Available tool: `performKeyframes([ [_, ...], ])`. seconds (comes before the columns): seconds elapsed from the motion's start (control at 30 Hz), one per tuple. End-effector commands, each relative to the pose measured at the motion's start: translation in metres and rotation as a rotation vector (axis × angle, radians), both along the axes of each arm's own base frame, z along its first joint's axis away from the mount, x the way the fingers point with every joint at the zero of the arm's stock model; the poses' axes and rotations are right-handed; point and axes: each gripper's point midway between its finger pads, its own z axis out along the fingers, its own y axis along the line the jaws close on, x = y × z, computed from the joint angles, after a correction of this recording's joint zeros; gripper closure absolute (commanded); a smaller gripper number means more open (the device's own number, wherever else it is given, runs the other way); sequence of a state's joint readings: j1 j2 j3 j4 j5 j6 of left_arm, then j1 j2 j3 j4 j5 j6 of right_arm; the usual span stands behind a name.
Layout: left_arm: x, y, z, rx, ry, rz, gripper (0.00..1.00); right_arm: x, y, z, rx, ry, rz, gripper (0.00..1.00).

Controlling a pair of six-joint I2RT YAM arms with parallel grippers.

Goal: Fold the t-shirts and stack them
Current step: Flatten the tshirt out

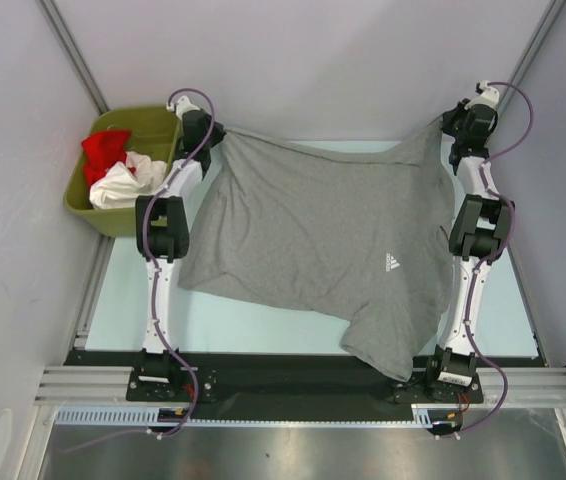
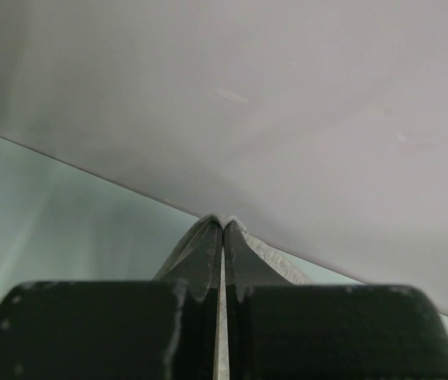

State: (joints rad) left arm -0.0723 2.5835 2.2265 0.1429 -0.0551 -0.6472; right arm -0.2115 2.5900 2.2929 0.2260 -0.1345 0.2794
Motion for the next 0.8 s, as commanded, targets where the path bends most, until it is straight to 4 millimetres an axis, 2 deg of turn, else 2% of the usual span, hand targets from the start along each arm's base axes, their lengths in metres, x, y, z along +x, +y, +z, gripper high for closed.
performKeyframes([
  [0.0, 0.01, 0.016, 0.023, -0.004, -0.061, 0.047, 1.0, 0.005, -0.007, 0.031, -0.021, -0.072, -0.03, 1.0],
  [0.13, 0.013, 0.016, 0.024, -0.027, -0.056, 0.043, 1.0, 0.005, -0.008, 0.03, -0.005, -0.05, -0.041, 1.0],
  [0.17, 0.012, 0.014, 0.023, -0.032, -0.047, 0.038, 1.0, 0.003, -0.01, 0.023, -0.002, -0.023, -0.056, 1.0],
  [0.2, 0.012, 0.014, 0.023, -0.043, -0.044, 0.039, 1.0, 0.001, -0.01, 0.029, 0.0, -0.025, -0.063, 1.0],
  [0.27, 0.01, 0.013, 0.02, -0.052, -0.032, 0.035, 1.0, -0.003, -0.012, 0.018, 0.006, 0.004, -0.069, 1.0],
  [0.3, 0.01, 0.012, 0.019, -0.059, -0.03, 0.037, 1.0, -0.005, -0.012, 0.023, 0.007, -0.001, -0.071, 1.0],
  [0.57, 0.011, 0.016, 0.01, -0.047, -0.02, 0.044, 0.98, -0.009, -0.013, -0.006, 0.008, 0.065, -0.076, 1.0],
  [0.63, 0.01, 0.016, 0.01, -0.037, -0.012, 0.042, 0.98, -0.008, -0.019, -0.011, 0.012, 0.082, -0.087, 0.96],
  [0.67, 0.009, 0.016, 0.01, -0.031, -0.001, 0.043, 0.94, -0.008, -0.021, -0.022, 0.017, 0.112, -0.093, 0.95],
  [0.73, 0.007, 0.02, 0.015, -0.016, 0.006, 0.061, 0.89, -0.008, -0.027, -0.017, 0.026, 0.108, -0.119, 0.89],
  [0.77, 0.005, 0.022, 0.015, -0.003, 0.021, 0.065, 0.79, -0.009, -0.031, -0.029, 0.041, 0.133, -0.126, 0.89],
])
